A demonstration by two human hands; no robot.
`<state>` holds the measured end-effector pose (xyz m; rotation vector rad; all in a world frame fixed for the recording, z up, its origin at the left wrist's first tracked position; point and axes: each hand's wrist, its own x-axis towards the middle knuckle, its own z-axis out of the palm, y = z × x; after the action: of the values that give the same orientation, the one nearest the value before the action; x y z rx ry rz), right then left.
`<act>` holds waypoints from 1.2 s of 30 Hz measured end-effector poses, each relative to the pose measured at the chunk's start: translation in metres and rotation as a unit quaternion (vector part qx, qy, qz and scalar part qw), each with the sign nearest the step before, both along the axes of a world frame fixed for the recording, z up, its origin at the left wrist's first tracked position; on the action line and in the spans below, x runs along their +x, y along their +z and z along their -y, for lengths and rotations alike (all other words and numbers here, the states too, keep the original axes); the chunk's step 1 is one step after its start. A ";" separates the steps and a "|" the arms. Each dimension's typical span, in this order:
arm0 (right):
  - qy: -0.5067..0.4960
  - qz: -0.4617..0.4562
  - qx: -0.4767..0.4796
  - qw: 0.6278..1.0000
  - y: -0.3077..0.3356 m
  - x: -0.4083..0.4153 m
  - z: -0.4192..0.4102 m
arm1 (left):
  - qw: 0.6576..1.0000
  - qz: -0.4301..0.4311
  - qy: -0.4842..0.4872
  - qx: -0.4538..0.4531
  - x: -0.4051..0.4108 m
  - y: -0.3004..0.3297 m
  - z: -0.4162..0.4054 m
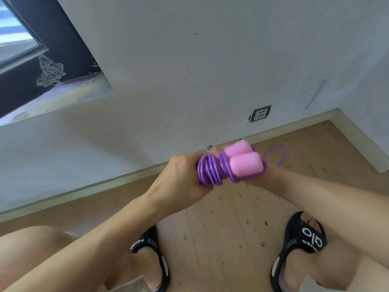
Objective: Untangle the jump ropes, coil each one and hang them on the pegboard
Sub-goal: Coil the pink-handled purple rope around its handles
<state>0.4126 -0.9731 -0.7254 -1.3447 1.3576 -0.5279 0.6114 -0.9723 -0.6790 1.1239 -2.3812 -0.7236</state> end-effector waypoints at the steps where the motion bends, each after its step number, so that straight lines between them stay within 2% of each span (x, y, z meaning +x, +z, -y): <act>1: -0.013 -0.027 -0.028 0.999 -0.006 0.002 0.000 | 0.999 -0.010 0.033 0.021 0.000 0.000 0.004; 4: -0.049 -0.114 -0.073 0.990 0.001 0.020 -0.001 | 0.984 -0.008 0.138 0.110 0.004 -0.006 0.024; 6: -0.012 -0.172 -0.105 0.979 0.009 0.028 -0.014 | 0.963 -0.015 0.205 0.171 0.013 -0.016 0.044; 8: 0.043 -0.227 -0.160 0.960 0.022 0.029 -0.027 | 0.951 0.027 0.244 0.188 0.020 -0.026 0.057; 11: 0.113 -0.336 -0.249 0.901 0.042 0.025 -0.028 | 0.962 0.197 0.173 0.075 0.017 -0.045 0.047; 13: 0.139 -0.382 -0.300 0.863 0.051 0.019 -0.024 | 0.960 0.262 0.096 0.035 0.012 -0.059 0.034; 15: 0.127 -0.402 -0.331 0.844 0.051 0.009 -0.017 | 0.960 0.281 0.021 0.008 0.007 -0.065 0.022; 18: 0.091 -0.381 -0.342 0.854 0.051 0.000 0.004 | 0.963 0.265 -0.037 -0.028 0.001 -0.059 0.010; 20: 0.082 -0.359 -0.335 0.867 0.048 -0.003 0.018 | 0.967 0.245 -0.053 -0.050 0.000 -0.048 0.005; 23: 0.100 -0.272 -0.245 0.925 0.038 0.004 0.023 | 0.968 0.207 -0.089 -0.114 0.007 -0.029 0.007; 25: 0.098 -0.161 -0.152 0.970 0.034 0.009 0.022 | 0.970 0.176 -0.105 -0.130 0.013 -0.020 0.011; 27: 0.058 -0.027 -0.038 0.997 0.031 0.007 0.020 | 0.982 0.132 -0.088 -0.105 0.016 -0.013 0.011; 29: 0.020 0.094 0.034 0.995 0.031 0.004 0.015 | 0.997 0.055 -0.029 -0.054 0.013 -0.009 0.011; 31: -0.022 0.135 0.038 0.990 0.028 0.005 0.010 | 0.998 -0.005 0.065 0.024 0.009 -0.008 0.016; 33: -0.077 0.158 0.079 0.981 0.025 0.011 0.003 | 0.982 -0.031 0.138 0.126 0.008 -0.011 0.024; 36: -0.128 0.291 0.169 0.933 0.026 0.019 -0.006 | 0.952 -0.042 0.192 0.234 0.004 -0.021 0.028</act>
<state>0.4318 -0.9669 -0.6996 -0.6547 1.0617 -0.7588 0.6155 -1.0004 -0.6997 1.6473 -1.8773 -1.1950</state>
